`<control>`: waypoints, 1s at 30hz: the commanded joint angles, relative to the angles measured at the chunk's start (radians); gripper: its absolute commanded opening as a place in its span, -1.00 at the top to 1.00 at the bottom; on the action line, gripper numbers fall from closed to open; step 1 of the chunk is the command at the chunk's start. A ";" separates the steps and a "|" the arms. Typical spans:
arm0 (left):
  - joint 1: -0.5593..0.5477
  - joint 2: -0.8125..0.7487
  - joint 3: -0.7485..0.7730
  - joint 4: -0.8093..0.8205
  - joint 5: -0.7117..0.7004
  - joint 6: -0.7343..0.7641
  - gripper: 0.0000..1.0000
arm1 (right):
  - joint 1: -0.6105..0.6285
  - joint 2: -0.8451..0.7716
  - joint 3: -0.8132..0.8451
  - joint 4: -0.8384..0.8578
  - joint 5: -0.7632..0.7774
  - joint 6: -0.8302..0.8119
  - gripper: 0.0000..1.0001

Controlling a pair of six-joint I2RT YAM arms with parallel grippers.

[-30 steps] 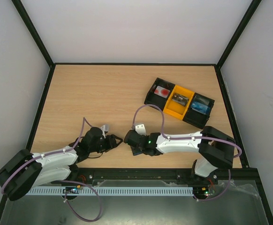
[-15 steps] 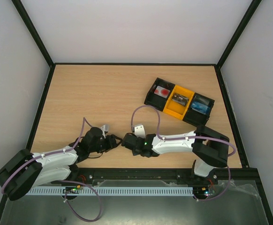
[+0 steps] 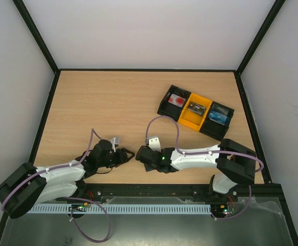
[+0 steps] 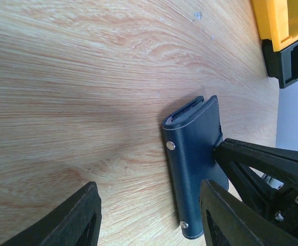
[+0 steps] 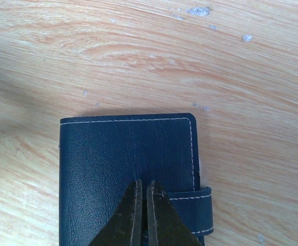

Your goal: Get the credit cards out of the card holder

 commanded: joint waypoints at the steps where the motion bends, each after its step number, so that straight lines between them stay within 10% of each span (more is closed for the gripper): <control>1: -0.014 0.033 0.003 0.039 0.014 0.013 -0.10 | 0.010 -0.083 -0.067 0.100 -0.032 0.019 0.95; 30: -0.079 0.228 0.045 0.134 -0.014 0.028 0.01 | 0.010 -0.266 -0.233 0.414 -0.133 0.079 0.95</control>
